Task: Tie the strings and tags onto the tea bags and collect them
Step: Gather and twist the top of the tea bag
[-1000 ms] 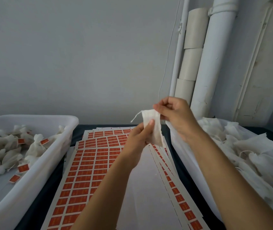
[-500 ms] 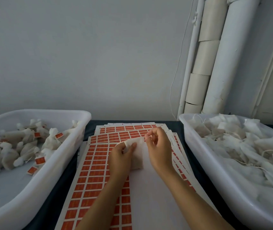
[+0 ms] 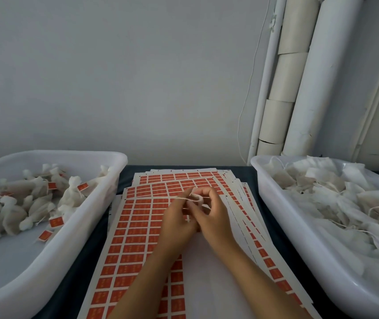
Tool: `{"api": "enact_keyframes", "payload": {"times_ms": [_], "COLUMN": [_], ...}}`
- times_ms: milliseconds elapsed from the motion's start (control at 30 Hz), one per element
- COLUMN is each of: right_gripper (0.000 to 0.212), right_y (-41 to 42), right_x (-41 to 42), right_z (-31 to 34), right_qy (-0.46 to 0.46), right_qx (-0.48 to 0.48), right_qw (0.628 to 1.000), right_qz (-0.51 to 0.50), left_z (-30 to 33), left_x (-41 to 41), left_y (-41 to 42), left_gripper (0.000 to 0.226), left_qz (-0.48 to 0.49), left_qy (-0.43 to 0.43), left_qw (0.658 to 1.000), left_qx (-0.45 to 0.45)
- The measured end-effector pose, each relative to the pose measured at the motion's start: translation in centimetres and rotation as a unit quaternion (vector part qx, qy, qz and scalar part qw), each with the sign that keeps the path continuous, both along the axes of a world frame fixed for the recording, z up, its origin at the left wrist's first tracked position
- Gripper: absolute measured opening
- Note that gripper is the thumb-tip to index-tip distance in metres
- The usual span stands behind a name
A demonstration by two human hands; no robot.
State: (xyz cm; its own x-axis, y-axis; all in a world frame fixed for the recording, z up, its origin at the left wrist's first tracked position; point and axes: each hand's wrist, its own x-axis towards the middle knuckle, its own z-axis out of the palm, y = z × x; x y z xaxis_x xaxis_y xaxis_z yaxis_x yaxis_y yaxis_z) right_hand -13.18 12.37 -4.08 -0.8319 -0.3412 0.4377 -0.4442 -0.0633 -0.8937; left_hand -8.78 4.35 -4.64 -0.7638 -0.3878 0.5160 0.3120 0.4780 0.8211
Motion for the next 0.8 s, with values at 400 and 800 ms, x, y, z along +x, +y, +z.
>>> {"api": "enact_keyframes", "payload": {"times_ms": [400,800], "right_gripper": [0.011,0.011], "right_y": [1.1,1.5], "right_x": [-0.7,-1.3], "right_z": [0.4,0.0], "right_qy": [-0.006,0.064], "right_qx": [0.0,0.039], "right_qw": [1.0,0.996], "right_qz": [-0.014,-0.046], "left_z": [0.0,-0.1], "left_x": [0.0,-0.1], "left_y": [-0.7,-0.6], "left_gripper": [0.033,0.009], "left_qz": [-0.049,0.02], "left_qy": [-0.063,-0.027], "left_qw": [0.986,0.986], "left_qx": [0.144,0.163]}}
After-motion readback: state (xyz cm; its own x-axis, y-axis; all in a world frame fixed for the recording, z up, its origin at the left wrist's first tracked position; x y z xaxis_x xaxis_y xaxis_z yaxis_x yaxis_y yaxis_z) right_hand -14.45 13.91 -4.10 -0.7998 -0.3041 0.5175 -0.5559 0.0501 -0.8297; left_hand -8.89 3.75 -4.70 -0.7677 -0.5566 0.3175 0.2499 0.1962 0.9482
